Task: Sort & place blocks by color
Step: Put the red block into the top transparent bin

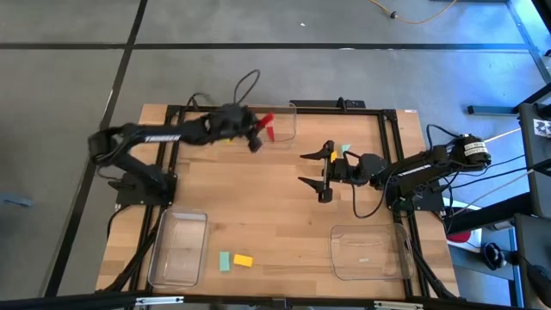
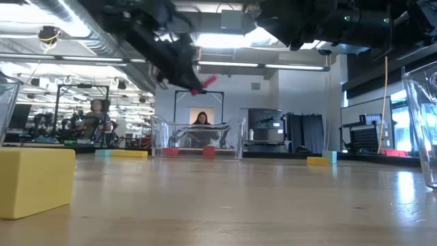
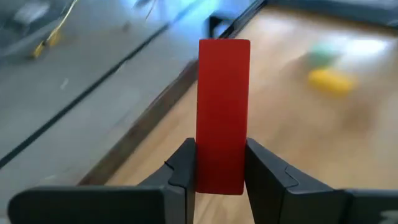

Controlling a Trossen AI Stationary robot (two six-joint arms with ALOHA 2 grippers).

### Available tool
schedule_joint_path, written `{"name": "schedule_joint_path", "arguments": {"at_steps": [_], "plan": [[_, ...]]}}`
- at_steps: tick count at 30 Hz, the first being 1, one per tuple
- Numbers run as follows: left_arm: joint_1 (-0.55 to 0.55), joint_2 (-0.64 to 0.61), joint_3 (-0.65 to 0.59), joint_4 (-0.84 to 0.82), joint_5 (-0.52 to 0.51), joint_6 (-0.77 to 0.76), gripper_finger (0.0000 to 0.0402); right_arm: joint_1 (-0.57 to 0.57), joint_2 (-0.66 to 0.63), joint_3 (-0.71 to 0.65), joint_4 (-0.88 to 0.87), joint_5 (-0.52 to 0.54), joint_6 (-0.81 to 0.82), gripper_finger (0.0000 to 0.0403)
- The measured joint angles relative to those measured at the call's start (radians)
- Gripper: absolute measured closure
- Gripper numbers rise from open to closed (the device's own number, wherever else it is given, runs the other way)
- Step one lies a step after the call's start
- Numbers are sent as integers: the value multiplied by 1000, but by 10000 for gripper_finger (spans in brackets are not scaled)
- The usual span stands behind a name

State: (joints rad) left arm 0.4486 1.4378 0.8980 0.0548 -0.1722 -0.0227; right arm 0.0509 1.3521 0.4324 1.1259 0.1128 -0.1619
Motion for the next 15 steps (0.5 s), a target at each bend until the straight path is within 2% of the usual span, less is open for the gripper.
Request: {"name": "schedule_joint_path", "arguments": {"at_steps": [3,7,15], "plan": [[78,115,110,-133,-3,-1,312,0,0,0,0,0,2,84],[141,245,191,-252,6,-22,312,0,0,0,-1,0,3,84],[158,348,199,-249,39,-28,307,0,0,0,-2,0,3,84]]}}
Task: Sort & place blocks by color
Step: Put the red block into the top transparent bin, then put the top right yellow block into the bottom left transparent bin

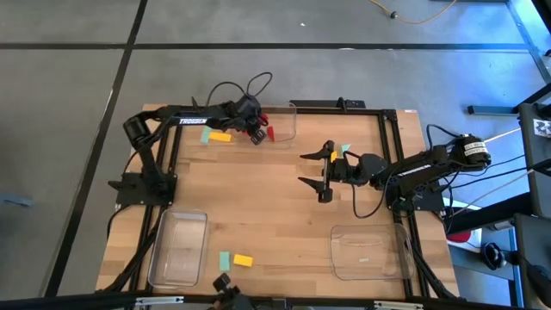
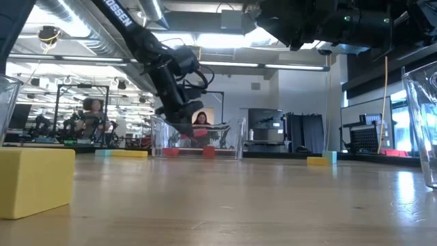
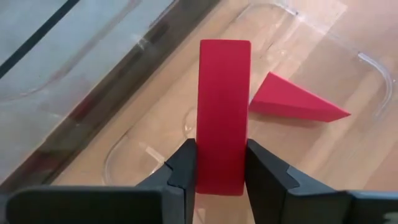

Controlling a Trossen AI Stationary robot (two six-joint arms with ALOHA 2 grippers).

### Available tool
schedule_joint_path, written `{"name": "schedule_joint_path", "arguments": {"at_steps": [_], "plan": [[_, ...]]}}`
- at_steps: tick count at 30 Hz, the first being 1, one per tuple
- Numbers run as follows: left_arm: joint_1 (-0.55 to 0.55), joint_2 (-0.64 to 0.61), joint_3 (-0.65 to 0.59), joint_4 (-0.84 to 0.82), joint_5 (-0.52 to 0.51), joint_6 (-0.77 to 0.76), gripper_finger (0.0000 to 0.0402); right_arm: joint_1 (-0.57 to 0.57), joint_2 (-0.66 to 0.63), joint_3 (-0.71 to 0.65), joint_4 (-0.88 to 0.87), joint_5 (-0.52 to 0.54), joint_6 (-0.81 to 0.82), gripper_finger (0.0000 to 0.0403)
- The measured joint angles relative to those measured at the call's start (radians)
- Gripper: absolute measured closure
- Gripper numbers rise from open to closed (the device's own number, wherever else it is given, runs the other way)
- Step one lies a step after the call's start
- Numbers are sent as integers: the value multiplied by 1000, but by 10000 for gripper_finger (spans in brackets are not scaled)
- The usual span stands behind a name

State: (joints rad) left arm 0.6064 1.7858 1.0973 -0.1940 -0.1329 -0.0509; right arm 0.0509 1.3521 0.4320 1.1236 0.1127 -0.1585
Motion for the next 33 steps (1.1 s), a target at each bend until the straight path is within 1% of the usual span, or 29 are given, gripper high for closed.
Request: {"name": "schedule_joint_path", "arguments": {"at_steps": [8,14,18,23,25,27,30,33], "plan": [[-1,6,2,3,-11,1,258,0,0,0,0,0,0,84],[2,-11,1,-13,-5,26,222,0,0,0,0,0,0,84],[3,-88,2,-25,2,30,205,0,0,0,0,0,0,84],[-19,-239,-10,-41,89,10,201,0,0,0,0,0,0,84],[-51,-312,-45,-12,124,7,201,0,0,0,-1,0,0,84],[-96,-394,-111,38,145,7,203,0,0,0,-1,0,0,84],[-187,-525,-264,209,151,-1,203,0,0,0,-4,0,0,84],[-283,-649,-448,431,155,-32,204,0,0,0,-4,0,0,84]]}}
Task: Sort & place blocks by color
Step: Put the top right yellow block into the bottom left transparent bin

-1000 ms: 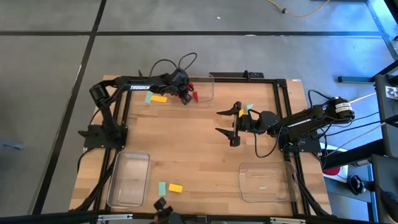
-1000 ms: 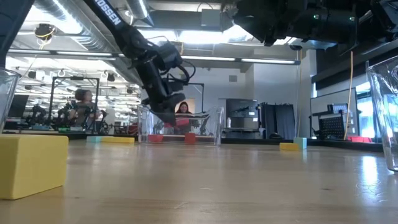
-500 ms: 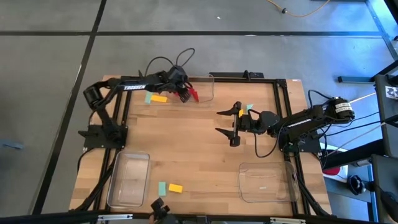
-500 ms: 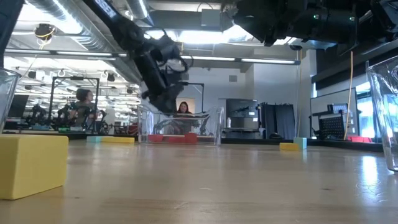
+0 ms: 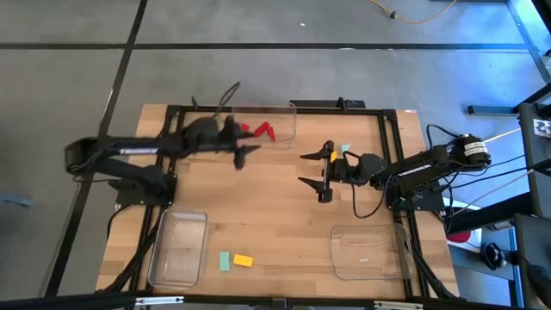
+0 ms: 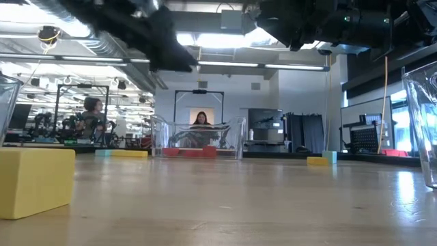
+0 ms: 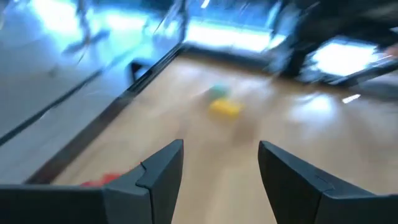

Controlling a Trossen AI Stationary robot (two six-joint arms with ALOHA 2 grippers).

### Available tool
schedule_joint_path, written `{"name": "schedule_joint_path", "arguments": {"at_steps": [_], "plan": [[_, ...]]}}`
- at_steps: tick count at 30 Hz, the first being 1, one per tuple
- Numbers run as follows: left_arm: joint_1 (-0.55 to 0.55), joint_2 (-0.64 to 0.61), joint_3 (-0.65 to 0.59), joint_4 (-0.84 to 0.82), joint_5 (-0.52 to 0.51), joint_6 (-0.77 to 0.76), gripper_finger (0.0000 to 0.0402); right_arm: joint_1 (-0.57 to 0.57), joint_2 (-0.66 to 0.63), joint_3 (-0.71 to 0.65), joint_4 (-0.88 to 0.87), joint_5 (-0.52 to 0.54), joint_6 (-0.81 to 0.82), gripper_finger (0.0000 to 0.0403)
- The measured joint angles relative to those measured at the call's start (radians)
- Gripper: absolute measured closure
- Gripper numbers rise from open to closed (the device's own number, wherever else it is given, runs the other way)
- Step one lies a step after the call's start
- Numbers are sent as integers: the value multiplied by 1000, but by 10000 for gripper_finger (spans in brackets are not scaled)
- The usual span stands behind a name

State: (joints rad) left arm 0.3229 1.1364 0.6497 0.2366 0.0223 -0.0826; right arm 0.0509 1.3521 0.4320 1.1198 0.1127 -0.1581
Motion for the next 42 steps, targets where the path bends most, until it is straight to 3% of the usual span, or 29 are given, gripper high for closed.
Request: {"name": "schedule_joint_path", "arguments": {"at_steps": [5,10,29,31,34,36,39,42], "plan": [[-161,-160,-259,357,6,-13,204,0,0,0,1,0,0,84],[-263,-258,-401,547,35,42,204,0,0,0,1,0,0,84],[-298,-313,-442,579,23,67,204,0,0,0,-1,4,28,84],[-298,-313,-442,580,23,67,204,1,0,2,-30,97,105,84],[-298,-312,-442,580,23,66,204,-13,0,52,-260,442,291,84],[-298,-312,-442,580,24,66,204,-45,0,127,-572,588,422,84],[-298,-312,-442,588,24,67,204,-107,22,271,-1158,610,701,84],[-298,-312,-442,588,23,67,204,-155,80,359,-1551,590,955,84]]}}
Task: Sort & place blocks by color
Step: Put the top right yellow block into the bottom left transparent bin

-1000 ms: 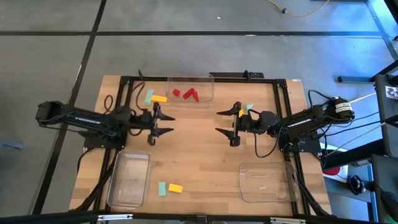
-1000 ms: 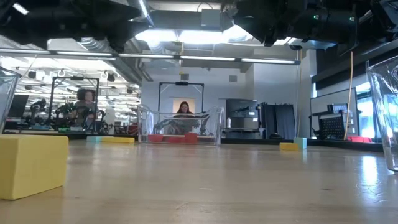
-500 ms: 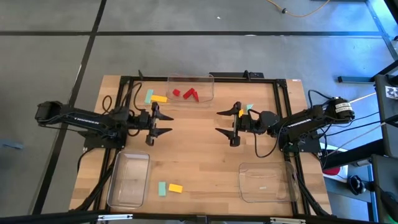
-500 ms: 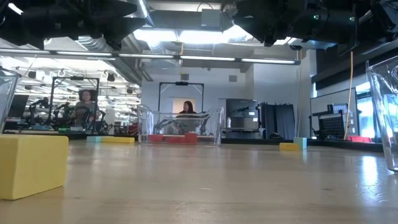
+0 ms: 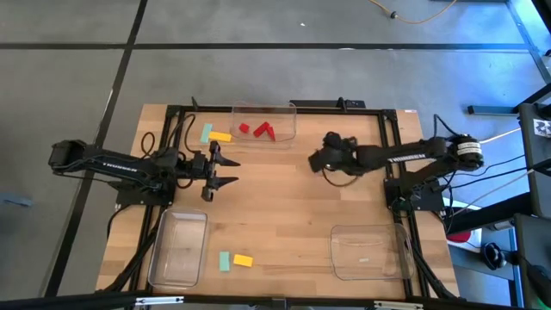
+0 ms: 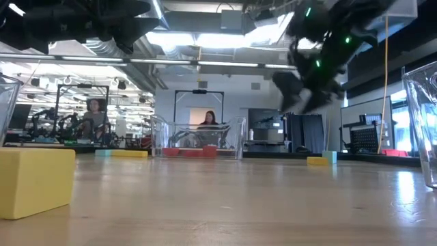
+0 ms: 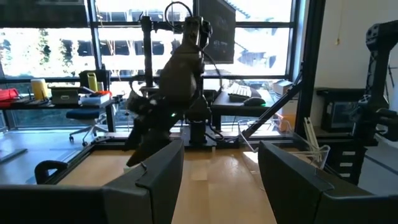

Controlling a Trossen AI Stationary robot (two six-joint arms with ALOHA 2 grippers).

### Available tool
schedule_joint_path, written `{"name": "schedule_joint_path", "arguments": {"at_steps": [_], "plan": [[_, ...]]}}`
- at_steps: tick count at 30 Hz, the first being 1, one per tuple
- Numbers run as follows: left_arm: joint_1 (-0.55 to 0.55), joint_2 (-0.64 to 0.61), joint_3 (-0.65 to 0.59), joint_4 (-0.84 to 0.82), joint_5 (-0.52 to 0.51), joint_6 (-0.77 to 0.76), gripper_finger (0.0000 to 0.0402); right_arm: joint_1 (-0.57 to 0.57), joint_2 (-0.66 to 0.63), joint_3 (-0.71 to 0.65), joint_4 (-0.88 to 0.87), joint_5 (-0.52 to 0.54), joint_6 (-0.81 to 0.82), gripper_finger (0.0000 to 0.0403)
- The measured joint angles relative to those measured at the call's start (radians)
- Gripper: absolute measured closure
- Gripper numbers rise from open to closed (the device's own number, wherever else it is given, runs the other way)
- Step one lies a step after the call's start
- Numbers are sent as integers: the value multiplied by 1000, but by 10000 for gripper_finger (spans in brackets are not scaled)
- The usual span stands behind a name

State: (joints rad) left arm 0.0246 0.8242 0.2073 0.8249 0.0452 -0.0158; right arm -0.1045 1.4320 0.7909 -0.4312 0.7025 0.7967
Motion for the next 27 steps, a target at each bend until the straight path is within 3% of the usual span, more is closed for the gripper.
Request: {"name": "schedule_joint_path", "arguments": {"at_steps": [3,16,27], "plan": [[0,0,0,0,-3,0,204,-26,61,16,-120,0,101,84],[0,0,0,0,-6,0,204,-98,227,5,-106,-129,146,84],[0,0,0,0,-7,-1,204,-101,285,7,-68,-157,171,86]]}}
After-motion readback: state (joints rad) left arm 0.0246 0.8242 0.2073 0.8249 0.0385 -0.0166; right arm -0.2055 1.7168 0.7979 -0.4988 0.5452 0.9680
